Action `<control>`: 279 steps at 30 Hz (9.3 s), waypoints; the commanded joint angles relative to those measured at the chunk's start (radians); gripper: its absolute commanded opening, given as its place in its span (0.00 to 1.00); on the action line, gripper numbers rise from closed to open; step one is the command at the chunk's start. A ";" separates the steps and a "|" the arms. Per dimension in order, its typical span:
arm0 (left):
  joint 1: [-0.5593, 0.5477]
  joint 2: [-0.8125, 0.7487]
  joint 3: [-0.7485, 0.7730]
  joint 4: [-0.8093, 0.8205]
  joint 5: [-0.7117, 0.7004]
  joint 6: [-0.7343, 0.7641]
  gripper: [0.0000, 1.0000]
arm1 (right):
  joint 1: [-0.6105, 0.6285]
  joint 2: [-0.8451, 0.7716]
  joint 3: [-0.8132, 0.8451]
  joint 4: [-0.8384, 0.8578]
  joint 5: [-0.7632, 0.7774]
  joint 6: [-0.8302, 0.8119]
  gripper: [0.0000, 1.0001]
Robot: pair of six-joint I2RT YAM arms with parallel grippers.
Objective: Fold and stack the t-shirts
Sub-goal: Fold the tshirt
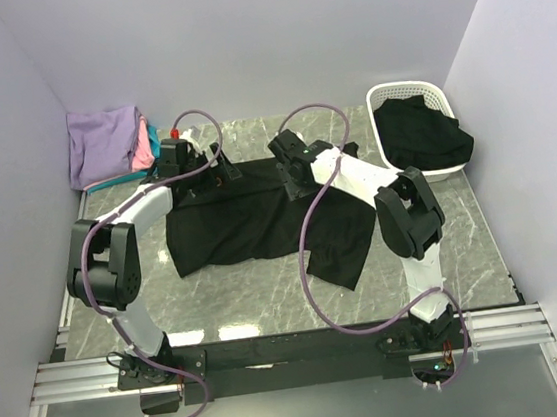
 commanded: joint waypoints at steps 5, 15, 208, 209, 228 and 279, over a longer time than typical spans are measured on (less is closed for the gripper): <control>-0.001 -0.156 -0.032 -0.097 -0.142 0.027 0.99 | -0.017 -0.230 -0.132 -0.009 0.133 0.092 0.84; -0.002 -0.521 -0.426 -0.111 -0.205 -0.089 1.00 | -0.142 -0.745 -0.787 0.260 -0.180 0.356 0.82; -0.028 -0.266 -0.215 -0.399 -0.458 -0.123 0.01 | -0.260 -0.979 -0.826 0.076 0.034 0.473 0.00; -0.028 -0.252 -0.206 -0.395 -0.456 -0.119 0.01 | -0.267 -0.963 -0.818 0.091 0.030 0.460 0.00; 0.012 -0.052 -0.080 -0.387 -0.450 -0.063 0.16 | -0.399 -0.496 -0.575 0.229 -0.056 0.313 0.11; 0.013 -0.222 -0.129 -0.338 -0.433 -0.057 0.99 | -0.384 -0.501 -0.821 0.456 -0.394 0.324 0.57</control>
